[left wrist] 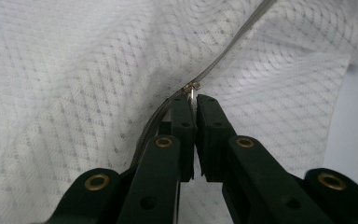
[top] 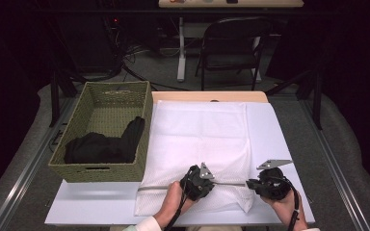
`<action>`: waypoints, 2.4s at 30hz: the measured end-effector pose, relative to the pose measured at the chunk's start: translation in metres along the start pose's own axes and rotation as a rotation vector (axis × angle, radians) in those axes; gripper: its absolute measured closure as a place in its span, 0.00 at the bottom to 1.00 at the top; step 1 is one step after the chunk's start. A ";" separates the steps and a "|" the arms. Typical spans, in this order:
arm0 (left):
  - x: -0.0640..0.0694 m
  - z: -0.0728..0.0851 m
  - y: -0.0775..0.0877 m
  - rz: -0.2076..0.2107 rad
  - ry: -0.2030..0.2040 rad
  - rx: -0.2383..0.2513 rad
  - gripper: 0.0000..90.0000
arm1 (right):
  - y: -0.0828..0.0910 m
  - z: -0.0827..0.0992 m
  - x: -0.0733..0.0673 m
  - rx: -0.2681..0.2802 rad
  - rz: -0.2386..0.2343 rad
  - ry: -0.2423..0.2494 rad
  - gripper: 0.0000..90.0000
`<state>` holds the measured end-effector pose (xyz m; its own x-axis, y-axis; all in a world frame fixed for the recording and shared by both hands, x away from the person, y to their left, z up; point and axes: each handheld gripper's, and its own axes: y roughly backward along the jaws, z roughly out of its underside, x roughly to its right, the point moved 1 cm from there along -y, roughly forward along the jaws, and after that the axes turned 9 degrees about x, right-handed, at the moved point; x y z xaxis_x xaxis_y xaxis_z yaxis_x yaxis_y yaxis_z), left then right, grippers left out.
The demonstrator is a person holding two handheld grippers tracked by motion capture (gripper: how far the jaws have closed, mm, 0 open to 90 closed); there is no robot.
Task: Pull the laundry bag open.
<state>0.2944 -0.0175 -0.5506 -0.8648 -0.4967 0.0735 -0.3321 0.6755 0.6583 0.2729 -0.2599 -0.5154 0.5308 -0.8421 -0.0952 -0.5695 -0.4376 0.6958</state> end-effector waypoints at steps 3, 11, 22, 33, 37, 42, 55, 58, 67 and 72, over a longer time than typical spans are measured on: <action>0.000 0.001 0.003 -0.001 0.004 0.007 0.96 | 0.000 -0.001 -0.001 -0.002 0.006 0.010 0.95; -0.010 0.010 0.013 -0.035 0.032 -0.013 0.96 | 0.001 -0.001 0.002 -0.001 0.030 -0.005 0.95; -0.012 0.018 0.025 -0.037 0.030 -0.019 0.96 | 0.000 0.000 0.001 -0.002 0.027 0.020 0.95; -0.023 0.027 0.036 -0.018 0.024 -0.026 0.96 | -0.001 0.001 0.002 -0.005 0.018 0.026 0.95; -0.027 0.031 0.039 -0.014 0.034 -0.027 0.96 | -0.001 0.001 0.003 -0.002 0.003 0.021 0.95; -0.028 0.033 0.044 0.012 0.022 -0.023 0.96 | -0.003 0.001 0.002 -0.004 -0.005 0.038 0.95; -0.038 0.043 0.055 0.020 0.014 -0.038 0.96 | -0.003 0.003 0.005 -0.011 0.009 0.021 0.95; -0.037 0.043 0.058 0.022 0.003 -0.045 0.96 | -0.004 0.003 0.004 -0.015 0.010 0.034 0.95; -0.044 0.048 0.063 0.036 0.007 -0.051 0.96 | -0.003 0.005 0.005 -0.016 0.017 0.026 0.95; -0.047 0.052 0.066 0.034 0.013 -0.052 0.96 | -0.004 0.005 0.005 -0.019 0.025 0.029 0.95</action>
<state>0.2938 0.0788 -0.5494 -0.8703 -0.4810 0.1061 -0.2820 0.6632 0.6933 0.2746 -0.2640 -0.5217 0.5346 -0.8432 -0.0569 -0.5713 -0.4102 0.7109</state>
